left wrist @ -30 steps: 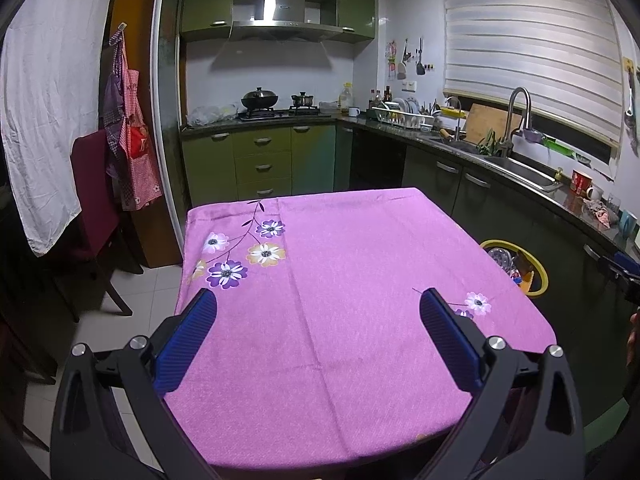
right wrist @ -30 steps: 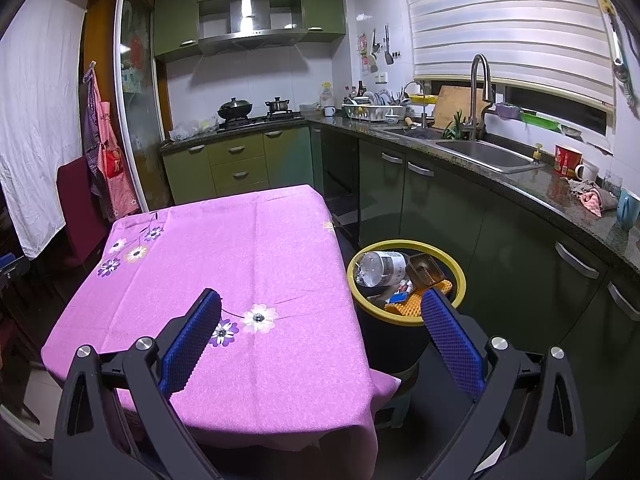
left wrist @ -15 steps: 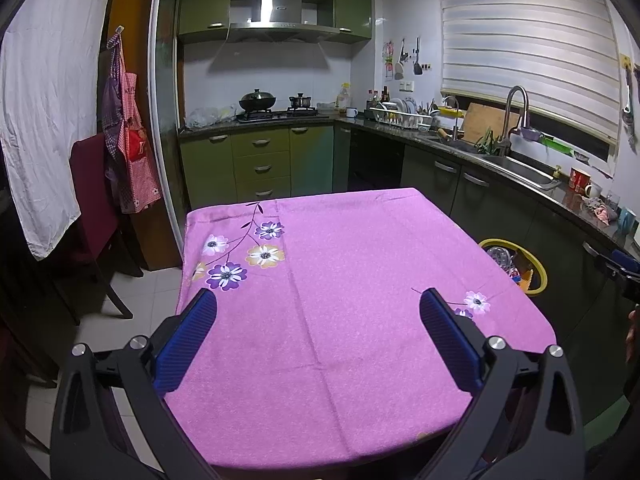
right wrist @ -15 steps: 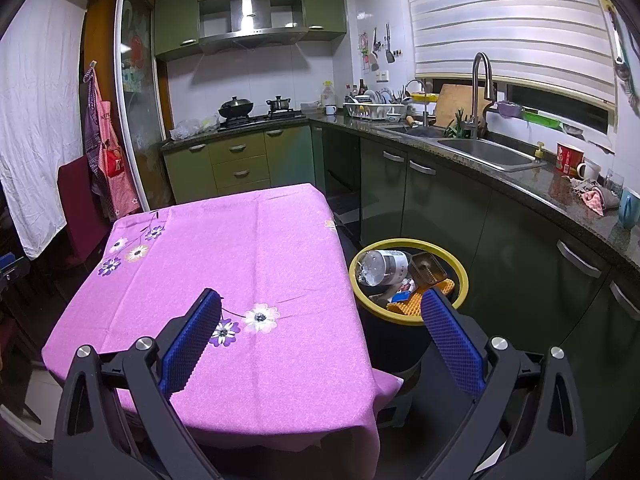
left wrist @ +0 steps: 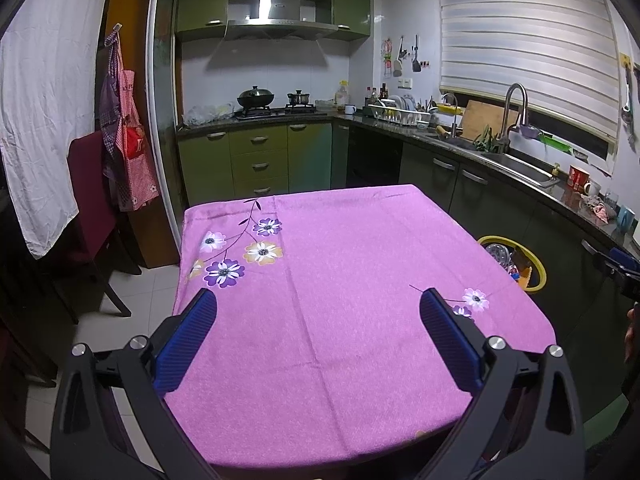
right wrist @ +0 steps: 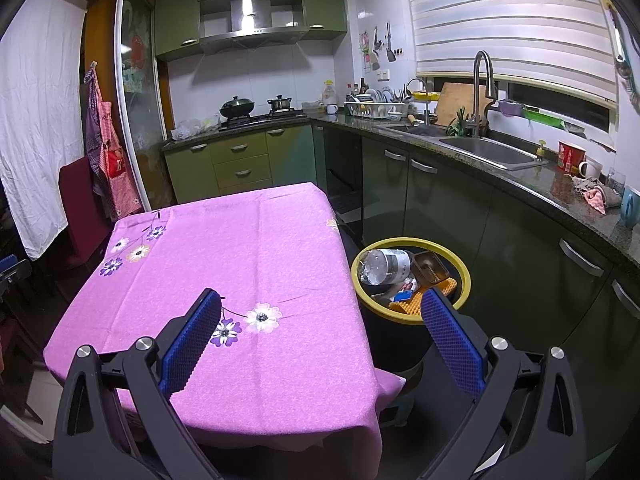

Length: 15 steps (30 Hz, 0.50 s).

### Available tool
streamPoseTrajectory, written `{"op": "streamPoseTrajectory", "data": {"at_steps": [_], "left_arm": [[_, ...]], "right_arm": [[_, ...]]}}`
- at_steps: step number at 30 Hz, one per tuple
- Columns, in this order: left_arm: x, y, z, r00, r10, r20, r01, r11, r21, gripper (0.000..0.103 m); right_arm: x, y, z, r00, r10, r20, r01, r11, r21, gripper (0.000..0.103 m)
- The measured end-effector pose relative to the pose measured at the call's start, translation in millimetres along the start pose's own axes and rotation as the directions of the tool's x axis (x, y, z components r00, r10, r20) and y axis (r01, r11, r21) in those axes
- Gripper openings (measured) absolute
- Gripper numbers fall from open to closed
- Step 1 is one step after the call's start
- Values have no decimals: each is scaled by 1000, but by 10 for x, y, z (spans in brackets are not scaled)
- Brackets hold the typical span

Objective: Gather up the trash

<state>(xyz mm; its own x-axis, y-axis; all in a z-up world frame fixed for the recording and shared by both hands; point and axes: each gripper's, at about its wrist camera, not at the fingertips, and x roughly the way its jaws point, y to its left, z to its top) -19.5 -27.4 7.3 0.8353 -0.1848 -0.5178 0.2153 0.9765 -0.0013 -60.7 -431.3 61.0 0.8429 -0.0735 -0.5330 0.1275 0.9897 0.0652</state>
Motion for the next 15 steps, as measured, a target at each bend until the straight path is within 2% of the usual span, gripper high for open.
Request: {"op": "streamPoseTrajectory", "data": {"at_steps": [15], "left_arm": [[5,-24,-33,1000,-6,-4,6,1000,4,97]], "right_arm": [[22,21,-23,1000,4,-2,-4,1000,1,99]]}}
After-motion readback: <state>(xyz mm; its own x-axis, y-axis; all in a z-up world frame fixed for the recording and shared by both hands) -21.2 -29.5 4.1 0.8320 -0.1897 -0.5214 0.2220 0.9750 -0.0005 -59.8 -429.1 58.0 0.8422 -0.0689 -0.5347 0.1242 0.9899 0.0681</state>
